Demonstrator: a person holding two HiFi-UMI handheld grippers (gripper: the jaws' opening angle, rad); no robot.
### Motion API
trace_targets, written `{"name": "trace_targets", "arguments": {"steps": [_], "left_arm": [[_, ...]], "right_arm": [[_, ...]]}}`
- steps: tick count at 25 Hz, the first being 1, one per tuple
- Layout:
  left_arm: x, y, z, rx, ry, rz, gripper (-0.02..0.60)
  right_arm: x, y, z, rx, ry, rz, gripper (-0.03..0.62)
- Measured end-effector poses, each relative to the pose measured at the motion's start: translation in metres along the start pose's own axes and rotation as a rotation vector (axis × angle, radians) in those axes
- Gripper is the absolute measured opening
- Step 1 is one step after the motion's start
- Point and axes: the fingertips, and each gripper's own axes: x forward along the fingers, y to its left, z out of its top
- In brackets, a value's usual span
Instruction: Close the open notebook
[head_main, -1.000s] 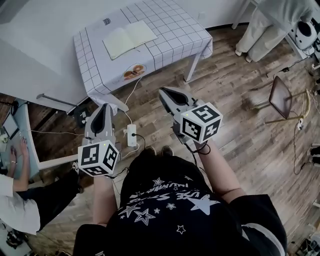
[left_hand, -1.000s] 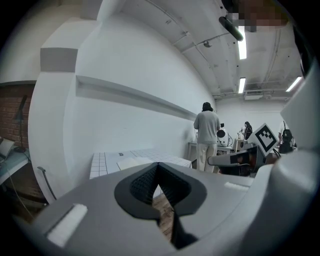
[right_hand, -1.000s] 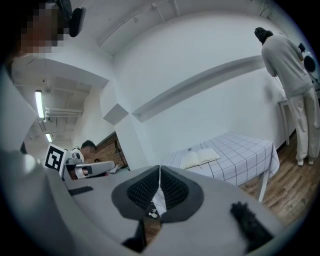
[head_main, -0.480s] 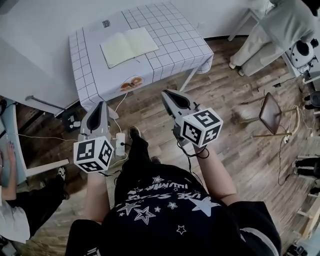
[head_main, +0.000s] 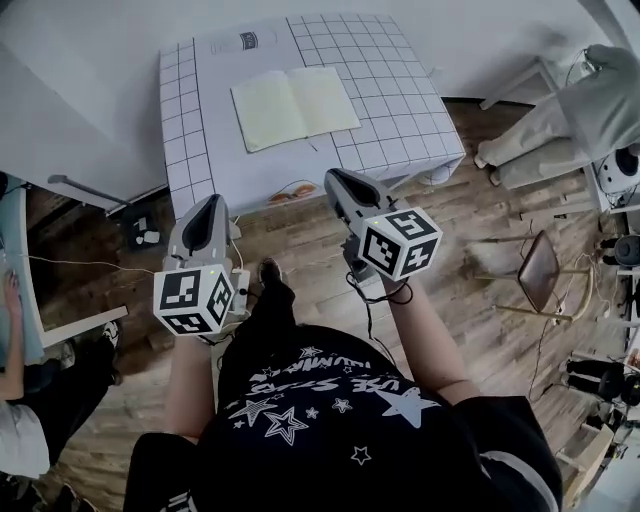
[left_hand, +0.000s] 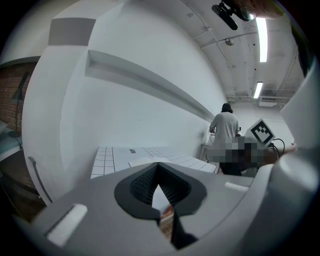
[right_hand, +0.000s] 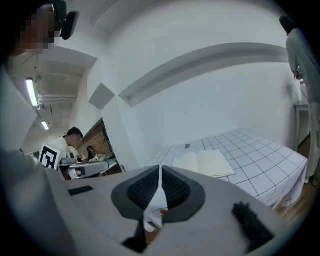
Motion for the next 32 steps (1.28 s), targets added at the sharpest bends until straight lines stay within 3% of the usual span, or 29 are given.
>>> {"name": "trace_targets", "arguments": {"steps": [11,15,22,32], "left_arm": [[0.060,0.067,-0.010,-0.045,0.080,-0.017,0.008],[0.078,0.079,-0.020,-0.061,0.107,-0.044,0.008],[0.107,0.106,-0.032,-0.088,0.144,-0.042,0.008],[0.117,0.132,-0.042,-0.107,0.166,-0.029,0.008]], "right_arm": [[0.132,-0.001,-0.024,-0.042,0.215,0.069,0.020],[0.166,0.001,-0.042,-0.081,0.313,0.102,0.077],[0.209,0.004,-0.070,-0.211,0.462,0.132,0.120],[0.243,-0.004,-0.109,-0.516,0.645,0.128,0.143]]}}
